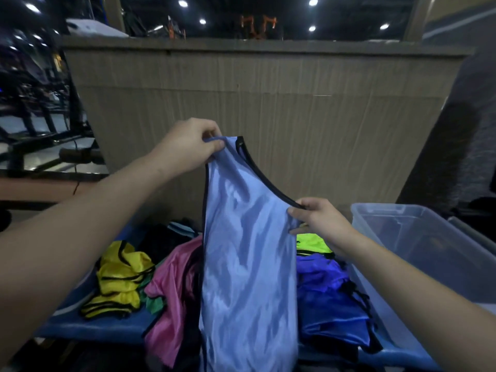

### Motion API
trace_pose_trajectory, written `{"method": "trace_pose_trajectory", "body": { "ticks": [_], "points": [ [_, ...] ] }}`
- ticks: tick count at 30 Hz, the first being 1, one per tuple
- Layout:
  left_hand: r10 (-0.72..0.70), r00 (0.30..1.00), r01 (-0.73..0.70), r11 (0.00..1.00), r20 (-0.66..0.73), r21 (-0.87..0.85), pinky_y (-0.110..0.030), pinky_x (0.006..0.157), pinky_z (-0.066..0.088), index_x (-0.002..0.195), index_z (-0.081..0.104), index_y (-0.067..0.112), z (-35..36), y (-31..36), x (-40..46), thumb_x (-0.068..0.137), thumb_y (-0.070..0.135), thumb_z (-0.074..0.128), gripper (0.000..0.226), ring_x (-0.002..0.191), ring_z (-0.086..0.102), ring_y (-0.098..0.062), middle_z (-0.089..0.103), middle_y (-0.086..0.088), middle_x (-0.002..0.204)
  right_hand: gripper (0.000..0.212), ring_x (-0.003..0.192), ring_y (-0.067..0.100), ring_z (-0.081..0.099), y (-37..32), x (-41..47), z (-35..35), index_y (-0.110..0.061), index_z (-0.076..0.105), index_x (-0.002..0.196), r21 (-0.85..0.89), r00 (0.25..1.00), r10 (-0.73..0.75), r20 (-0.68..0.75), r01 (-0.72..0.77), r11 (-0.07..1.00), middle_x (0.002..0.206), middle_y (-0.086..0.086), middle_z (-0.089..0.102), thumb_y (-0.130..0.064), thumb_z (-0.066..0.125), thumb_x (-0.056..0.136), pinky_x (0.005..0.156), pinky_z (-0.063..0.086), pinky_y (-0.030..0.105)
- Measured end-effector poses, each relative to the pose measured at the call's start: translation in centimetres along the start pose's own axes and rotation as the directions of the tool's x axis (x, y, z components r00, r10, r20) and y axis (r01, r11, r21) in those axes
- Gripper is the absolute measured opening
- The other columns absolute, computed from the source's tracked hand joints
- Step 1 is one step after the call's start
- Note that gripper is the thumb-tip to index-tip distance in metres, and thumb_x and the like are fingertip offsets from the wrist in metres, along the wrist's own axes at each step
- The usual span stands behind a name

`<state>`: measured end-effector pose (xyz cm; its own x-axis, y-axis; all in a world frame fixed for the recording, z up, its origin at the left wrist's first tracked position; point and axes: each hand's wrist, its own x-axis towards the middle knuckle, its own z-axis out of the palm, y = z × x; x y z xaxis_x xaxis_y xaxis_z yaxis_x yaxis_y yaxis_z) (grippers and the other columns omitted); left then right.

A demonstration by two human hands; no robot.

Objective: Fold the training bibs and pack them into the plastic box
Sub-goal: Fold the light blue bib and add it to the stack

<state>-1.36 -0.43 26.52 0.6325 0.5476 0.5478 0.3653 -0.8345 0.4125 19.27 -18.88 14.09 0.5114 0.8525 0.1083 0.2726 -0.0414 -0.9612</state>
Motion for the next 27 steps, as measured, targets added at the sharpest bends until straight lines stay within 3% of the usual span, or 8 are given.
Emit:
{"method": "trace_pose_trajectory", "body": {
  "ticks": [5,11,16,24,27],
  "points": [
    [0.039,0.998,-0.036,0.998,-0.057,0.044,-0.026,0.068,0.037,0.090,0.070,0.015,2.1,-1.3,4.4,0.093,0.022,0.066,0.009,0.082,0.060,-0.016,0.069,-0.002,0.087,0.010,0.073,0.018,0.060,0.3,4.8,-1.0,-0.003,0.064,0.087,0.022,1.000,0.001,-0.019,-0.001,1.000,0.071,0.009,0.061,-0.007,0.061,0.096,0.091,0.055,0.052],
    [0.000,0.998,0.001,1.000,-0.070,0.016,-0.027,0.072,0.041,0.087,0.067,0.018,4.9,-4.1,9.0,0.093,0.024,0.065,0.009,0.086,0.062,-0.019,0.068,-0.003,0.090,0.011,0.077,0.017,0.061,1.1,10.2,-1.1,-0.003,0.066,0.086,0.028,0.999,-0.018,-0.046,0.020,0.999,0.068,0.002,0.064,-0.006,0.062,0.095,0.093,0.055,0.049],
    [0.026,0.990,-0.024,1.000,-0.137,0.014,-0.034,0.073,0.048,0.088,0.068,0.016,6.0,-5.3,10.8,0.094,0.022,0.063,0.010,0.086,0.063,-0.020,0.068,-0.004,0.090,0.018,0.078,0.021,0.059,1.7,13.7,-0.8,-0.007,0.065,0.077,0.044,0.994,-0.041,-0.105,0.046,0.998,0.073,0.007,0.057,-0.005,0.062,0.094,0.094,0.054,0.052],
    [0.097,0.985,-0.089,0.994,-0.146,0.056,-0.019,0.069,0.038,0.091,0.069,0.017,6.3,-4.5,7.0,0.095,0.023,0.063,0.009,0.087,0.054,-0.011,0.059,0.001,0.094,0.006,0.076,0.020,0.057,3.1,12.4,-0.6,0.000,0.065,0.090,0.047,0.997,-0.040,-0.069,0.043,0.998,0.076,0.010,0.058,-0.001,0.061,0.094,0.091,0.055,0.051],
    [0.113,0.987,-0.106,0.992,-0.115,0.066,-0.029,0.077,0.045,0.091,0.069,0.019,5.9,-3.6,3.7,0.095,0.023,0.062,0.009,0.089,0.057,-0.014,0.060,0.000,0.095,0.005,0.078,0.020,0.057,3.7,10.3,-0.7,0.000,0.064,0.089,0.045,0.998,-0.053,-0.038,0.055,0.997,0.080,0.012,0.058,0.002,0.061,0.092,0.090,0.055,0.048]
  ]
}}
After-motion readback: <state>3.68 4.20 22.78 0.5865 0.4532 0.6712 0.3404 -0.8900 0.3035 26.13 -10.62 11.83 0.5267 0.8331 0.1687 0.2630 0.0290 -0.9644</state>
